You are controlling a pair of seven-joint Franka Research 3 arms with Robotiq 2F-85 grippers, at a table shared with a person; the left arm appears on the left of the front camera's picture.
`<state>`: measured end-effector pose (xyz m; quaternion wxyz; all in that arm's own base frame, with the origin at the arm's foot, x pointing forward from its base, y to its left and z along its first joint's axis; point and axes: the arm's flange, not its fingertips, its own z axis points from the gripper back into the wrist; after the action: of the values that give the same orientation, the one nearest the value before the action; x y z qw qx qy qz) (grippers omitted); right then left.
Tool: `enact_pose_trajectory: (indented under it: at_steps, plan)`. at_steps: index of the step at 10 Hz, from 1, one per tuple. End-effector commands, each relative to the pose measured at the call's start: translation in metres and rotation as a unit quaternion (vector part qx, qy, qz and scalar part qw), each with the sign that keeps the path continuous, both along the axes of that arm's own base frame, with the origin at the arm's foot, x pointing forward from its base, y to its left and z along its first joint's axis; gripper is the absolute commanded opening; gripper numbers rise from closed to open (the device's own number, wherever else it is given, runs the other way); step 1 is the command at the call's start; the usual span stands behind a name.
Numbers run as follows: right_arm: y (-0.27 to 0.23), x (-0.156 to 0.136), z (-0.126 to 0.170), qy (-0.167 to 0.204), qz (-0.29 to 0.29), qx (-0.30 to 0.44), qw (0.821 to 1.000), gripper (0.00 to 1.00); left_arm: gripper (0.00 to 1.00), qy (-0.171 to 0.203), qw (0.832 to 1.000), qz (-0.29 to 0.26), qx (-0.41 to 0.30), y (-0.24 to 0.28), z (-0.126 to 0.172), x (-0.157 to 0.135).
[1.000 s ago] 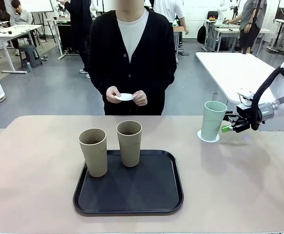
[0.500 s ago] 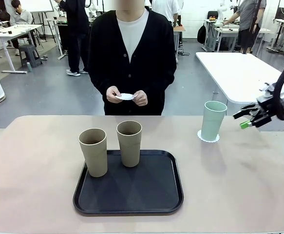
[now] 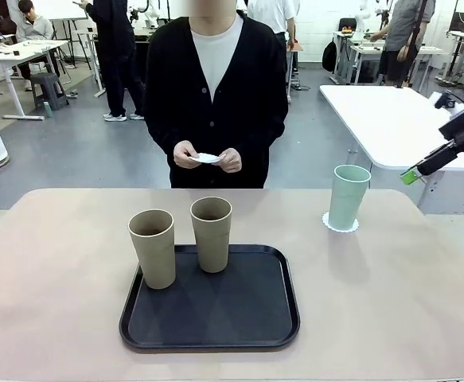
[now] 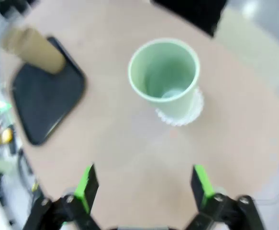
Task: Place coasters on the table and set cups on them.
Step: Pick up one Reusable plastic cup and place it on a coaster set by the human, then take one Reusable plastic cup from the Flat Tray and place it on a coaster set by the human.
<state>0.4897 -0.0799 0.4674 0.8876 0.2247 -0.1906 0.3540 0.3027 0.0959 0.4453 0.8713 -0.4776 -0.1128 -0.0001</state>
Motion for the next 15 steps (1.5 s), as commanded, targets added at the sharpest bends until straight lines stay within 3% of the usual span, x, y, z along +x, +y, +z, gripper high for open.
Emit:
enact_pose_trajectory:
  at_steps: [1, 4, 5, 6, 15]
  plan:
    - [0.037, -0.013, 0.025, 0.104, -0.067, -0.050, 0.991, 1.00, 1.00, -0.008, 1.000, -0.002, -0.005, -0.001, 0.000, 0.001]
    - [0.061, -0.022, 0.051, 0.152, -0.107, -0.151, 0.971, 1.00, 1.00, -0.008, 1.000, -0.002, -0.005, -0.001, 0.000, 0.001]
    - [0.061, -0.016, 0.053, 0.139, -0.115, -0.182, 0.967, 1.00, 1.00, -0.008, 1.000, -0.002, -0.005, -0.001, 0.000, 0.001]
    - [0.057, -0.025, 0.042, 0.123, -0.115, -0.133, 0.977, 1.00, 1.00, -0.008, 1.000, -0.002, -0.005, -0.001, 0.000, 0.001]
    - [0.057, -0.025, 0.042, 0.123, -0.115, -0.133, 0.977, 1.00, 1.00, -0.008, 1.000, -0.002, -0.005, -0.001, 0.000, 0.001]
